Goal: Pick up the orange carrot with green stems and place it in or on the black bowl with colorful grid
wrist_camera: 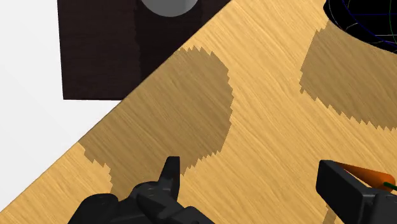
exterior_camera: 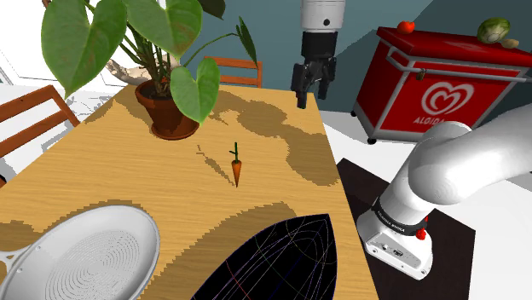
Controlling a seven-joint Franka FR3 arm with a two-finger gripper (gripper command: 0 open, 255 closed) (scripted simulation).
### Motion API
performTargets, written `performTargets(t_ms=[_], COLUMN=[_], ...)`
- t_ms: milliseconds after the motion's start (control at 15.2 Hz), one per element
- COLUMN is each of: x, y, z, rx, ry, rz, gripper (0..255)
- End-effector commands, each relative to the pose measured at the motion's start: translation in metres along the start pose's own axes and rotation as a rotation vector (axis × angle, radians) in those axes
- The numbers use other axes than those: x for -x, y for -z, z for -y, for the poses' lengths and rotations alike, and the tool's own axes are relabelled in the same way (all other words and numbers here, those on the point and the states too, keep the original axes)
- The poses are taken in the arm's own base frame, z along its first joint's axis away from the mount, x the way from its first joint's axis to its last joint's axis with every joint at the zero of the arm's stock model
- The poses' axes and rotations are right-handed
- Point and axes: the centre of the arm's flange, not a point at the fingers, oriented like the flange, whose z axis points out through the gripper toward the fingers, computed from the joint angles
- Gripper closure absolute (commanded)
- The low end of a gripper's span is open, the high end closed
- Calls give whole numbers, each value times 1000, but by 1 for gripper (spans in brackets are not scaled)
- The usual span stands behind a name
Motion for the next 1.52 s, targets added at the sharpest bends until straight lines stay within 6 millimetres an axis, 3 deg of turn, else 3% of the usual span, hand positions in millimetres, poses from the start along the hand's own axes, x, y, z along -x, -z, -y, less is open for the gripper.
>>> performTargets(t_ms=[0,990,1452], x=[-14,-124,-121], y=[-10,-92,-127], z=[23,177,186], rx=[-9,-68,-71], ry=[-16,-129,-134], rz=[32,259,269], gripper=[0,0,0])
